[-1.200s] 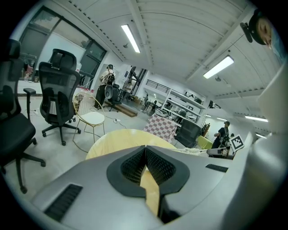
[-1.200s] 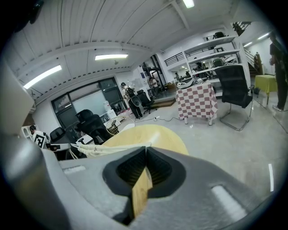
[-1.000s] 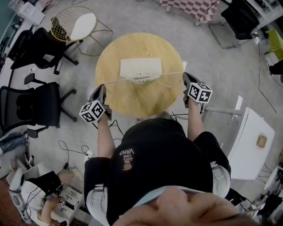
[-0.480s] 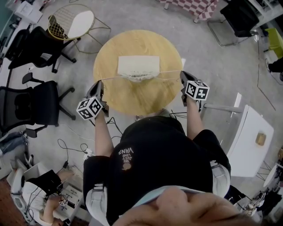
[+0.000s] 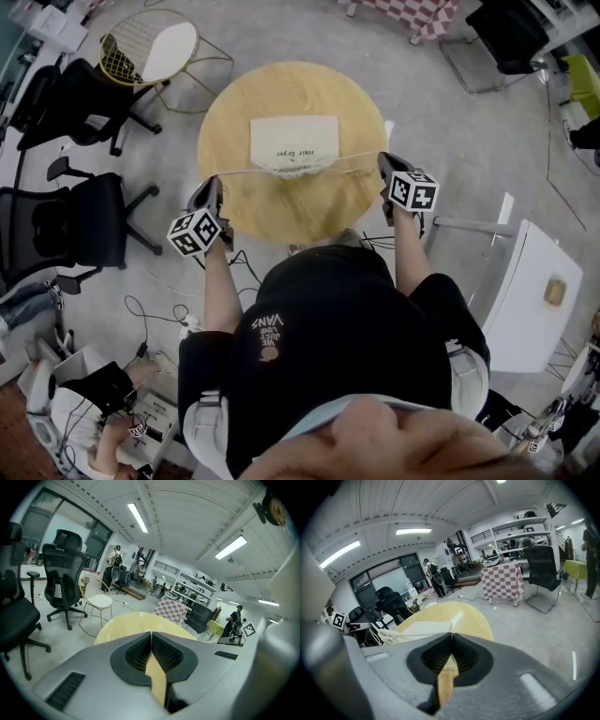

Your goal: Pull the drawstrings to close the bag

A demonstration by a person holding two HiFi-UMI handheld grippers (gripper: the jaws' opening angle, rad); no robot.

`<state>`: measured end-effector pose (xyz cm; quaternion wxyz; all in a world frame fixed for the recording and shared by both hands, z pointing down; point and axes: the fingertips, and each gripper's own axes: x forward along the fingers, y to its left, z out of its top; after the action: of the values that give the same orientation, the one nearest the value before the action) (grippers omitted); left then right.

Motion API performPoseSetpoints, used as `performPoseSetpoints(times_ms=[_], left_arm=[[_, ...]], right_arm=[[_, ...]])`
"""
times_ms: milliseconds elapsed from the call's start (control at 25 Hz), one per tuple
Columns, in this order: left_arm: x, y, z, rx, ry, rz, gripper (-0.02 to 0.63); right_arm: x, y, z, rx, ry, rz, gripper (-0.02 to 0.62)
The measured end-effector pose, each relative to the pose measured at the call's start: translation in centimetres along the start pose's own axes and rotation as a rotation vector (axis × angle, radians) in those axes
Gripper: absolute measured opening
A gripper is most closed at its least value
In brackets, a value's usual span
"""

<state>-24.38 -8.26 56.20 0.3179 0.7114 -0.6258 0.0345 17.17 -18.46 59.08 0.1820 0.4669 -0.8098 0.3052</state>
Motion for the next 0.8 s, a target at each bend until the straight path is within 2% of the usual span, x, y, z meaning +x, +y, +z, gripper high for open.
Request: performPoseSetpoints(times_ms=[440,800], left_arm=[[0.3,0.7,-1.6,0.029,0.049,0.021,0.017],[-0.1,1.1,-4.2,0.016,0.1,0.021,0.017]], right_arm=[[0.5,0.9,-0.7,-0.016,0.005,-0.002,0.006],[0.3,1.5,-2.6,-0.004,0.02,-0.012,0.006]])
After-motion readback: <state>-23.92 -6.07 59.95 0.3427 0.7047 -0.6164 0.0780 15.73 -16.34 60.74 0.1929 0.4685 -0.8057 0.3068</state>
